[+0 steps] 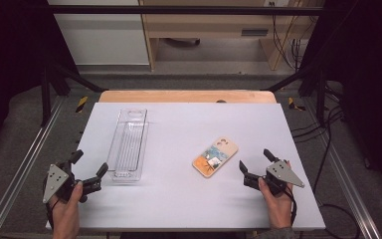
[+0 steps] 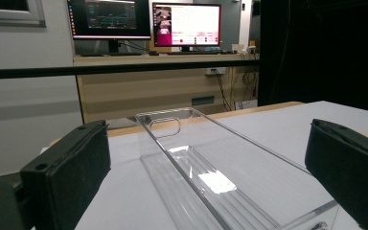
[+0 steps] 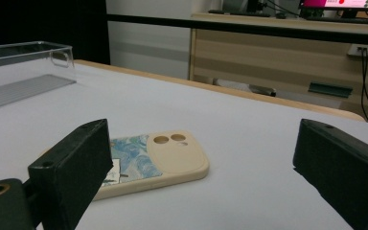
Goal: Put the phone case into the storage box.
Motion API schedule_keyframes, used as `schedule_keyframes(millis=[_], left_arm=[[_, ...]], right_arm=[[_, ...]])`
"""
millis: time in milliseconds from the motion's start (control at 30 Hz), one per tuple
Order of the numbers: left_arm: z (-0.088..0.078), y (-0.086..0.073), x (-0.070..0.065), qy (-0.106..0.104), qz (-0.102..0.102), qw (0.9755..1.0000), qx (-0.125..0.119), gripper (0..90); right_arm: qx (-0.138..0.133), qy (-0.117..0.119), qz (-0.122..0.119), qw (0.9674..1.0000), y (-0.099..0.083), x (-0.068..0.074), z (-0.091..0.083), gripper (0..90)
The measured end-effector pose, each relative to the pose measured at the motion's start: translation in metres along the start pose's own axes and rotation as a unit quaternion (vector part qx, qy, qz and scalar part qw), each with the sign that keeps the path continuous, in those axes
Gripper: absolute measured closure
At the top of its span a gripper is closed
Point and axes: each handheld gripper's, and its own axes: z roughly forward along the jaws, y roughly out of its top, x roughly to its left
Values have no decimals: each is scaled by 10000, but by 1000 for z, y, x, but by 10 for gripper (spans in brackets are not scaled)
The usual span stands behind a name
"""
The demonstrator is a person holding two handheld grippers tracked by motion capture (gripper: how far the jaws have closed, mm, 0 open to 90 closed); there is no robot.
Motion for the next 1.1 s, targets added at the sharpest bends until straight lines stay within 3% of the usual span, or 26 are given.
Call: schedule_keyframes(millis=[333,533,767,1000,1100], left_arm=[[0,-1,1,-16,-131,9999,-35,9],[-1,-1,0,-13,-109,9999,-3,9],[-1,-2,2,27,-112,9999,32,9],[0,-2,1,4,-78,9999,70,9],[0,-2,1,-41,-167,9998,28,9]], right_arm=[[272,66,97,9996,0,6,2,63],[453,-154,116,9988,2,11,3,48],[685,-201,135,9974,6,13,9,46],[1129,-187,-48,9934,30,9,21,54],[1279,-167,-163,9915,43,3,26,58]])
